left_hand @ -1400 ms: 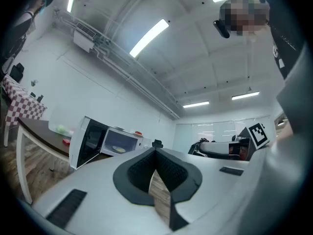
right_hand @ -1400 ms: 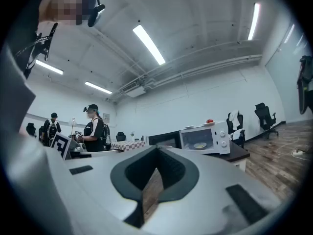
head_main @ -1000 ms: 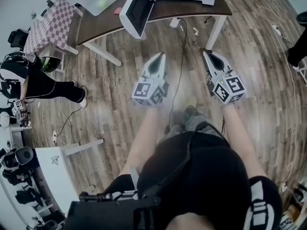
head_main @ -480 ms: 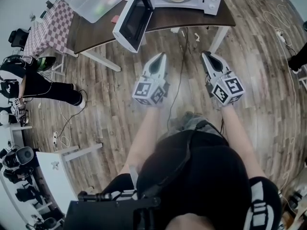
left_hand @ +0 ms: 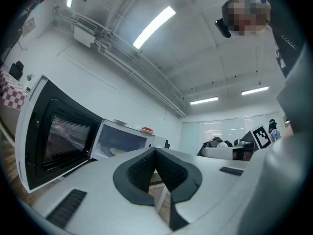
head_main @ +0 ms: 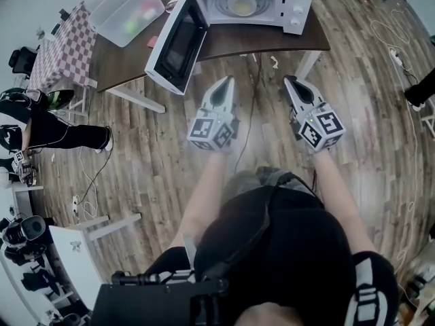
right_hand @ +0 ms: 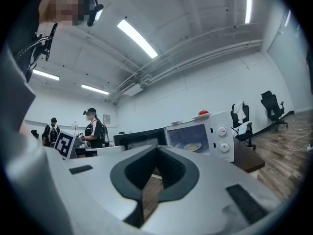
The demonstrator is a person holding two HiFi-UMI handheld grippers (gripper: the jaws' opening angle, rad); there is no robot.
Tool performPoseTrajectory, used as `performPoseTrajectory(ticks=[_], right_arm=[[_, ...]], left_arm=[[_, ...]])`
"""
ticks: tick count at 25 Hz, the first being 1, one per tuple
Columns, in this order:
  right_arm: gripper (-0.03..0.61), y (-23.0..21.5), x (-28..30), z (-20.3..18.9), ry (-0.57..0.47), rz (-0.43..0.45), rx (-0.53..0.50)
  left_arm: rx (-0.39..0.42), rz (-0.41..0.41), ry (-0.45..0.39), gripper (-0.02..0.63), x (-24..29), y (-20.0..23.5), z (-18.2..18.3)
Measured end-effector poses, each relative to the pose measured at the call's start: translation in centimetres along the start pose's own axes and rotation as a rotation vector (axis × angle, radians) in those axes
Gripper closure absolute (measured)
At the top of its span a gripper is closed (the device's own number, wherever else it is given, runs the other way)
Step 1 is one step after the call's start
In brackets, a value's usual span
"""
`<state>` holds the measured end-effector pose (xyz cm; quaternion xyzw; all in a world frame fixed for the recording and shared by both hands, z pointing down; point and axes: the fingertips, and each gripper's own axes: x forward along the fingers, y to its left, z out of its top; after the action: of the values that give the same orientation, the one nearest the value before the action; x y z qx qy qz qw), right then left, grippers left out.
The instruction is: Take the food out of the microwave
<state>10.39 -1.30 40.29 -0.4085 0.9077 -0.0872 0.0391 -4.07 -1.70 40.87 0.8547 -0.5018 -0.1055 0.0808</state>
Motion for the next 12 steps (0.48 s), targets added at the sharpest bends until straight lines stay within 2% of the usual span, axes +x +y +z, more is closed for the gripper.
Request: performPoseTrajectory(ticks=[7, 12], right_arm=[[0.575, -1.6, 0.2, -1.3, 0.011, -0.012, 0.045], [0.575, -2.5, 0.1, -1.6, 0.013, -0.019, 0.055]], left_arm=[[-0.007, 0.014, 0.048, 0.607, 0.3, 0.3, -2.1], [0.000, 0.012, 0.054, 0.608, 1.4, 0.5, -1.9]])
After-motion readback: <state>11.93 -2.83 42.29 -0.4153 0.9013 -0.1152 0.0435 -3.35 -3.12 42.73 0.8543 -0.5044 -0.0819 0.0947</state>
